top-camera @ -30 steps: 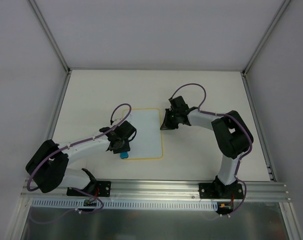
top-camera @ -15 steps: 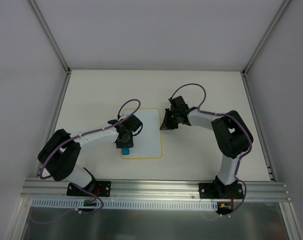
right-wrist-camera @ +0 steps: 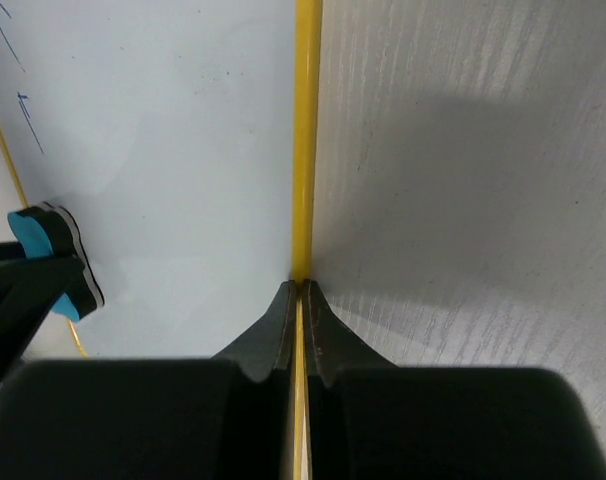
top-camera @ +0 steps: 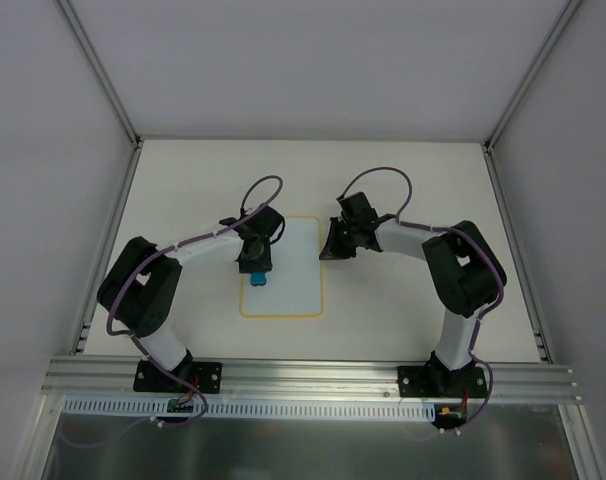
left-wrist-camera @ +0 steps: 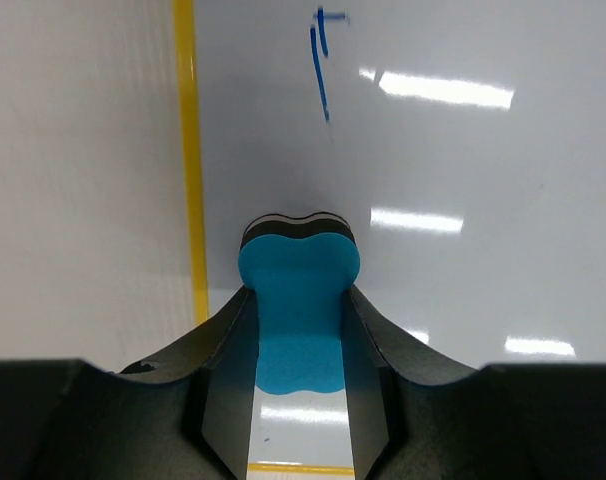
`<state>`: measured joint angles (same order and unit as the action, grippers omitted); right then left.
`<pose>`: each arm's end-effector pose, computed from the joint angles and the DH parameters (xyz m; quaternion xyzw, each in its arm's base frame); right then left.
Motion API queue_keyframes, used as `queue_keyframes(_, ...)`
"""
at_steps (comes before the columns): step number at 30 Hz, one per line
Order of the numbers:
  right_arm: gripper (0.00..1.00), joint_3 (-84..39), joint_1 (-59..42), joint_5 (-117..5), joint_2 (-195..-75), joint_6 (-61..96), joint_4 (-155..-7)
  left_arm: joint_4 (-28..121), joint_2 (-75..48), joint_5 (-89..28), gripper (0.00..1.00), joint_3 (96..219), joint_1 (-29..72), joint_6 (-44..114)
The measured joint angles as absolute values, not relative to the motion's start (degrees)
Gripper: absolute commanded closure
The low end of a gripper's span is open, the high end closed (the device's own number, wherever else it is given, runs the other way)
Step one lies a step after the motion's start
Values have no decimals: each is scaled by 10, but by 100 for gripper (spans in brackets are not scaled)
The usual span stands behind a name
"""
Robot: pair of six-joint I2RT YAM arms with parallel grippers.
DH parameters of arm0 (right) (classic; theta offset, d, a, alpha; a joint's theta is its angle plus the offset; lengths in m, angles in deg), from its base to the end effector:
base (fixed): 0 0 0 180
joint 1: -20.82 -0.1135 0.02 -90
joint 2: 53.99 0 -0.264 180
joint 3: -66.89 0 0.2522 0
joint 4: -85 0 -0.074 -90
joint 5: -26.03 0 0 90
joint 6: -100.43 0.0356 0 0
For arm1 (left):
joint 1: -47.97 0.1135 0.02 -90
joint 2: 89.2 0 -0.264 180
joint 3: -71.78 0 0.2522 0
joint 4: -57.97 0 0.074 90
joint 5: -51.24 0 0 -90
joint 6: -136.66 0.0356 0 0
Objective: Erase the whiteboard
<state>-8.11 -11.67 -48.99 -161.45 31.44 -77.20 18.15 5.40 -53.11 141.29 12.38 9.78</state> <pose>0.3167 0.2126 0.1466 -0.1373 0.9233 0.2612 0.2457 0.2618 -0.1765 0.1715 -0.0380 0.9681 -0.0290 0.2459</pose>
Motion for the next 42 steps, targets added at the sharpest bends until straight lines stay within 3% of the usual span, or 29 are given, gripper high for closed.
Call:
queue_keyframes(18, 100, -87, -115, -465, -1627, 314, -785, 191, 240, -467, 100, 1645, 247, 206)
queue_keyframes(32, 100, -95, -116, -445, -1640, 314, -796, 137, 337, -489, 100, 1796, 249, 256)
queue_keyframes(42, 100, -89, -116, -447, -1636, 315, -803, 139, 342, -495, 100, 1797, 207, 263)
